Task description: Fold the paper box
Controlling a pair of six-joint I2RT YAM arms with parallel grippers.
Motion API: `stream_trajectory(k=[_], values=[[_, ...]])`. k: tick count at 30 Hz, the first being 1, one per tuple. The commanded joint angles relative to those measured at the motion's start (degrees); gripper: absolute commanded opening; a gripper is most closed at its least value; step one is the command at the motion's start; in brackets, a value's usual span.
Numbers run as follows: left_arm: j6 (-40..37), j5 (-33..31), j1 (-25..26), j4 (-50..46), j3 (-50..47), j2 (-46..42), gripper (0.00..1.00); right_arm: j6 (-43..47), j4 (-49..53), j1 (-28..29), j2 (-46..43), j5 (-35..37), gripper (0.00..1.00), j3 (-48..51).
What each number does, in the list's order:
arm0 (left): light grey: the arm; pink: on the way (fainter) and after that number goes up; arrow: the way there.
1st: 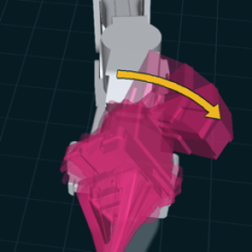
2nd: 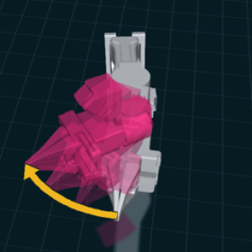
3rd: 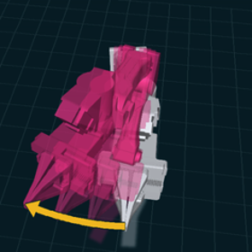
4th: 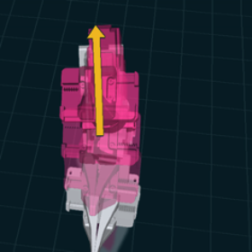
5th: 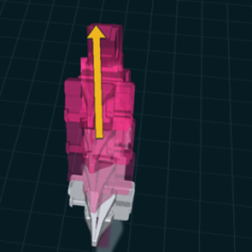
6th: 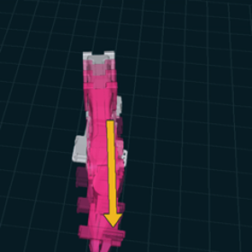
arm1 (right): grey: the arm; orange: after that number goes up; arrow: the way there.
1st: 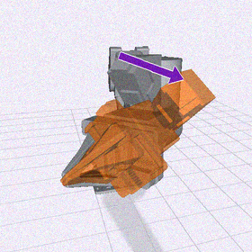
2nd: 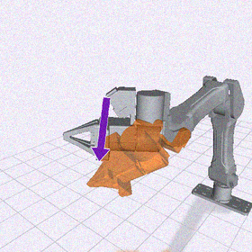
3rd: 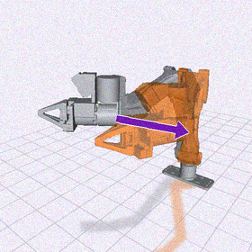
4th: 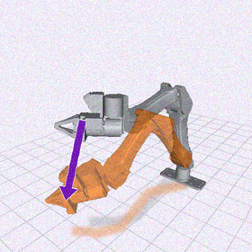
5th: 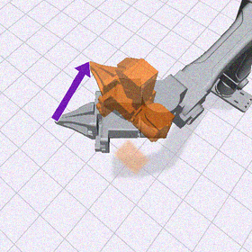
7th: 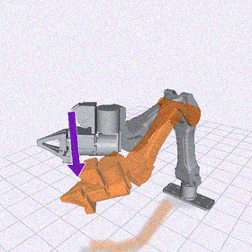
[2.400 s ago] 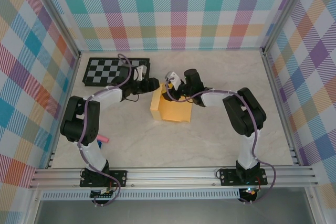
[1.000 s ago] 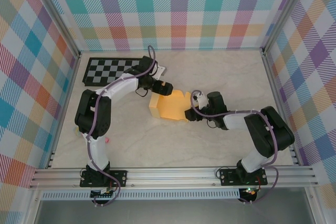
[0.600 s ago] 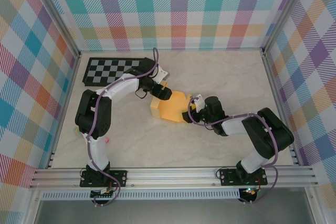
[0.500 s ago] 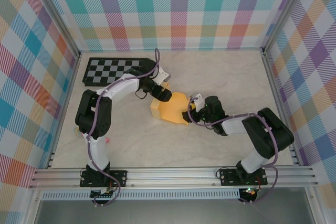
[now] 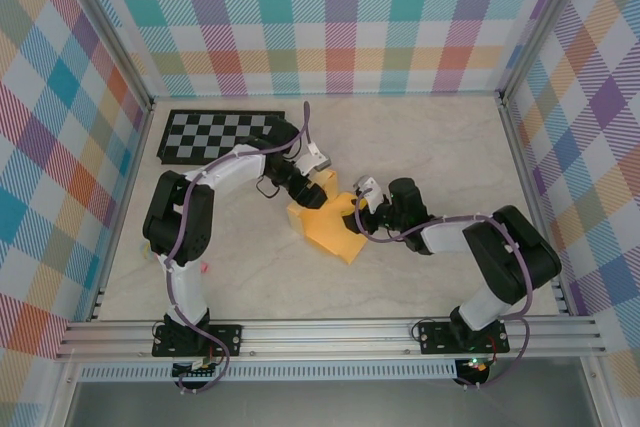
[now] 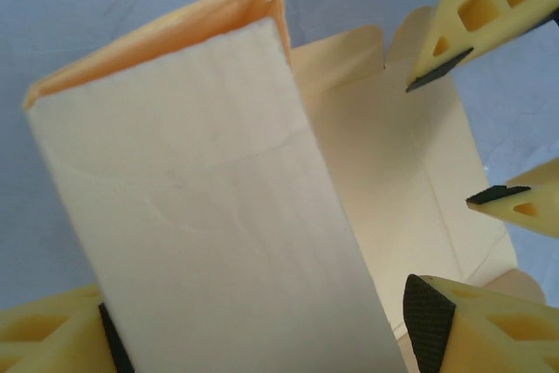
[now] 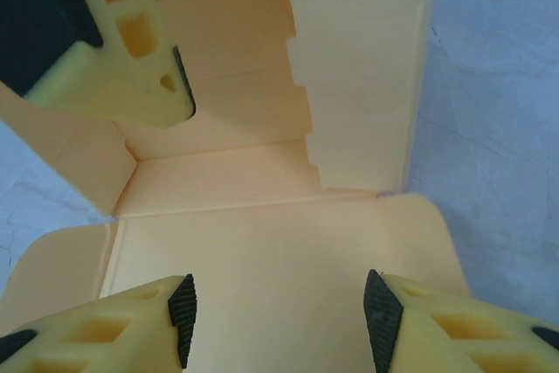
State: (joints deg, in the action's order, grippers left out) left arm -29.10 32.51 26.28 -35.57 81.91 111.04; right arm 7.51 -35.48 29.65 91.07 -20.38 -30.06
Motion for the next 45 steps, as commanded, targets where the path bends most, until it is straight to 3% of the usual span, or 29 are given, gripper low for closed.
stream_trajectory(k=[1, 5, 13, 19, 24, 28, 33, 38, 42, 45], values=[[-3.54, 6.78, 0.55, -1.17, -0.83, -2.99, 0.77, 4.35, 1.39, 0.1, -1.9, -1.41, 0.56, -1.18], [-5.57, 10.47, 1.21, -2.34, -0.64, -3.85, 0.73, 3.75, -4.01, 0.11, -1.65, -1.15, 0.55, 0.65], [-4.17, 13.26, 1.2, -1.2, -2.08, -4.98, 0.76, 7.02, -7.77, 0.24, 1.86, 4.32, 0.49, 0.32], [1.95, 16.54, -1.17, 2.48, -1.14, -5.23, 0.79, 5.27, -13.17, 0.32, 7.4, 9.8, 0.44, -0.42], [5.09, 13.1, -1.69, 3.78, 1.25, -3.49, 0.81, 4.06, -13.83, 0.66, 9.31, 11.09, 0.46, -1.65], [16.71, 10.0, -2.31, 11.8, 2.08, -0.91, 0.81, 3.05, -13.46, 0.68, 10.06, 12.55, 0.49, -2.3], [27.11, 10.63, -1.54, 22.09, 1.38, 0.71, 0.82, 1.61, -15.5, 0.67, 12.16, 9.97, 0.49, -2.75], [28.65, 7.91, -0.06, 18.72, 4.06, 4.23, 0.8, 1.36, -15.57, 0.68, 12.35, 8.35, 0.48, -2.98], [28.77, 8.39, 0.93, 17.59, 5.08, 6.1, 0.73, 1.46, -16.5, 0.67, 13.31, 1.08, 0.46, -3.65], [28.59, 9.48, 1.14, 18.19, 5.25, 6.45, 0.65, 0.47, -17.78, 0.78, 14.22, 0.32, 0.43, -3.83]])
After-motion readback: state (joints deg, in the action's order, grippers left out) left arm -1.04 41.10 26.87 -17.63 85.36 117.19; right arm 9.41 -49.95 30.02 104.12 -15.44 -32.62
